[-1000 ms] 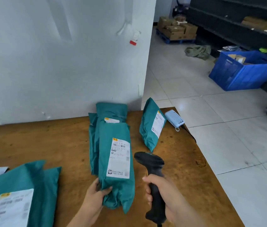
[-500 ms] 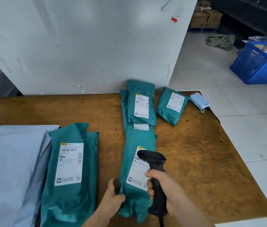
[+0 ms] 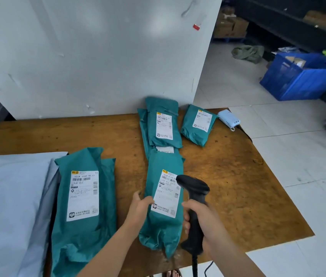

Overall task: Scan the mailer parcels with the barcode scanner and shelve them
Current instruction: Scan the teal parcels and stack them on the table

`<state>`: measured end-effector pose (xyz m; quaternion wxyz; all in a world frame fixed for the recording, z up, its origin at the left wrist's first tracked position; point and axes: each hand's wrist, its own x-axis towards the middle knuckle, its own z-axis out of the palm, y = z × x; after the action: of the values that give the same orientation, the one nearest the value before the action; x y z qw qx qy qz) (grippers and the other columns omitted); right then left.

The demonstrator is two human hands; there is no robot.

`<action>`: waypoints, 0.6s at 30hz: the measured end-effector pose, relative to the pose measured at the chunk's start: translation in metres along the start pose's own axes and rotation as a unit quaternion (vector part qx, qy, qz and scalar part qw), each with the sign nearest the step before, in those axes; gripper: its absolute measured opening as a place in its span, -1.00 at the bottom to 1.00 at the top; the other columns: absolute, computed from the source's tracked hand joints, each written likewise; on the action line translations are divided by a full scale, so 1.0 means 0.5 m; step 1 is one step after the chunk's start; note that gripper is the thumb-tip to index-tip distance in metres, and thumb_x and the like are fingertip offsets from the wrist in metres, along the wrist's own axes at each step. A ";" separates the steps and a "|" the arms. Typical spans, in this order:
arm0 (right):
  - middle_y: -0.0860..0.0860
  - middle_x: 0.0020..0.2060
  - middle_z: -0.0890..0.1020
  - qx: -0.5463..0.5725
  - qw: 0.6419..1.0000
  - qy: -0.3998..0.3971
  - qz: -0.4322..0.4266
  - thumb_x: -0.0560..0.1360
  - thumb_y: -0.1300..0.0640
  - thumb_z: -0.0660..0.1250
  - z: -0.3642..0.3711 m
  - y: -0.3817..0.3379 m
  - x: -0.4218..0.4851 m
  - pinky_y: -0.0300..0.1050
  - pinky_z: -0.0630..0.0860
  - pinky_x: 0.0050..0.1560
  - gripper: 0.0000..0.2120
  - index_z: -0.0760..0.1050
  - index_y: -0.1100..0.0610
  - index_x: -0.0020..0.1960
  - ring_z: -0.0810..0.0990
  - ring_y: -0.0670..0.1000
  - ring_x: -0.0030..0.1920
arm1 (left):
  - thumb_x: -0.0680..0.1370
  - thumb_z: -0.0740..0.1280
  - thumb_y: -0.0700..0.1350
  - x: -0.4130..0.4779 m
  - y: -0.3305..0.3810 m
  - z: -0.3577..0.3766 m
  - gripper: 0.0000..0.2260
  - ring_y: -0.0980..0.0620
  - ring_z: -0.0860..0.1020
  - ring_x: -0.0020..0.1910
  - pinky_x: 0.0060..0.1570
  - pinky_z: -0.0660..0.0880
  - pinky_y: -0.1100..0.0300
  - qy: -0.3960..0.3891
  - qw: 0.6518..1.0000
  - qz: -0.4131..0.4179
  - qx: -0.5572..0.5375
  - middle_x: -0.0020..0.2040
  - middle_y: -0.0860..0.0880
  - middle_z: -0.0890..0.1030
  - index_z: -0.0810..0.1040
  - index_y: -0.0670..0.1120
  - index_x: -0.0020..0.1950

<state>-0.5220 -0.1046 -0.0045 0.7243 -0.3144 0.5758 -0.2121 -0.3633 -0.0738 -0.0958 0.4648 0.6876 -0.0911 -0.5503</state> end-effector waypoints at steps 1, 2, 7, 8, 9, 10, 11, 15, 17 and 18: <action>0.08 -0.54 0.42 -0.001 1.000 -0.004 0.003 0.48 0.25 0.33 -0.004 -0.005 -0.001 -0.23 0.32 -0.54 -0.90 0.41 0.25 -0.12 0.35 0.00 -0.60 | 0.49 0.34 -0.15 0.005 0.004 -0.001 -0.38 -0.15 0.51 0.18 0.19 0.45 -0.02 0.005 1.000 0.000 0.005 0.23 -0.16 0.50 0.12 -0.10 0.48; 0.07 -0.55 0.42 -0.006 1.000 -0.013 0.008 0.48 0.24 0.33 -0.007 -0.008 -0.003 -0.22 0.32 -0.54 -0.89 0.41 0.24 -0.15 0.35 0.00 -0.59 | 0.48 0.38 -0.09 0.009 0.007 -0.001 -0.33 -0.14 0.52 0.19 0.24 0.44 -0.04 0.005 1.000 -0.003 0.007 0.24 -0.15 0.51 0.10 -0.08 0.49; 0.07 -0.52 0.43 -0.035 0.998 -0.045 0.029 0.45 0.22 0.35 -0.012 -0.019 -0.008 -0.22 0.32 -0.52 -0.90 0.46 0.24 -0.12 0.36 -0.01 -0.58 | 0.43 0.42 -0.07 0.018 0.012 -0.004 -0.33 -0.13 0.55 0.11 0.16 0.49 -0.03 0.014 0.999 -0.038 -0.006 0.17 -0.15 0.56 0.17 -0.11 0.44; 0.07 -0.51 0.43 -0.037 0.998 -0.047 0.028 0.44 0.22 0.35 -0.011 -0.019 -0.008 -0.22 0.32 -0.51 -0.89 0.49 0.26 -0.07 0.36 -0.01 -0.58 | 0.43 0.41 -0.10 0.018 0.010 -0.005 -0.38 -0.13 0.57 0.08 0.10 0.51 -0.01 0.017 0.999 -0.040 -0.006 0.12 -0.15 0.58 0.21 -0.14 0.41; 0.07 -0.51 0.43 -0.037 0.998 -0.049 0.026 0.44 0.23 0.35 -0.011 -0.018 -0.008 -0.21 0.32 -0.51 -0.84 0.51 0.28 -0.02 0.36 -0.01 -0.58 | 0.43 0.41 -0.11 0.018 0.007 -0.005 -0.42 -0.12 0.58 0.04 0.02 0.52 0.02 0.018 0.999 -0.042 -0.002 0.07 -0.15 0.59 0.25 -0.15 0.37; 0.07 -0.50 0.43 -0.036 0.998 -0.050 0.024 0.45 0.23 0.35 -0.012 -0.017 -0.008 -0.21 0.32 -0.51 -0.80 0.52 0.30 0.03 0.36 -0.01 -0.57 | 0.43 0.40 -0.13 0.017 0.006 -0.005 -0.46 -0.11 0.59 0.01 -0.06 0.52 0.05 0.018 0.999 -0.043 0.002 0.04 -0.14 0.60 0.27 -0.16 0.34; 0.07 -0.50 0.44 -0.036 0.998 -0.051 0.022 0.45 0.23 0.35 -0.012 -0.016 -0.009 -0.20 0.33 -0.51 -0.78 0.53 0.30 0.05 0.36 -0.01 -0.57 | 0.44 0.40 -0.15 0.015 0.004 -0.005 -0.51 -0.09 0.59 -0.02 -0.13 0.51 0.08 0.017 0.999 -0.046 0.001 0.00 -0.14 0.60 0.28 -0.15 0.30; 0.08 -0.50 0.44 -0.043 0.997 -0.056 0.021 0.46 0.22 0.34 -0.014 -0.019 -0.011 -0.19 0.33 -0.50 -0.85 0.54 0.29 -0.02 0.36 -0.01 -0.56 | 0.44 0.42 -0.19 0.009 0.002 -0.006 -0.57 -0.06 0.58 -0.07 -0.25 0.49 0.12 0.007 0.999 -0.051 0.008 -0.02 -0.13 0.59 0.32 -0.14 0.22; 0.07 -0.51 0.44 -0.047 0.997 -0.057 0.023 0.46 0.21 0.34 -0.014 -0.021 -0.011 -0.20 0.33 -0.50 -0.91 0.51 0.26 -0.11 0.36 -0.01 -0.57 | 0.42 0.44 -0.20 0.012 -0.001 -0.008 -0.55 -0.08 0.60 -0.05 -0.24 0.50 0.12 -0.002 0.998 -0.055 0.006 0.01 -0.15 0.61 0.34 -0.16 0.23; 0.07 -0.51 0.44 -0.049 0.997 -0.057 0.024 0.46 0.21 0.34 -0.014 -0.022 -0.011 -0.21 0.33 -0.50 -0.91 0.48 0.24 -0.14 0.36 -0.01 -0.57 | 0.41 0.45 -0.21 0.014 -0.002 -0.009 -0.54 -0.10 0.61 -0.04 -0.23 0.51 0.11 -0.007 0.998 -0.058 0.005 0.03 -0.16 0.62 0.35 -0.18 0.24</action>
<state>-0.5298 -0.1101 0.0059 0.7446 -0.3472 0.5507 -0.1478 -0.3573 -0.0752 -0.1016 0.4283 0.6901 -0.0566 -0.5806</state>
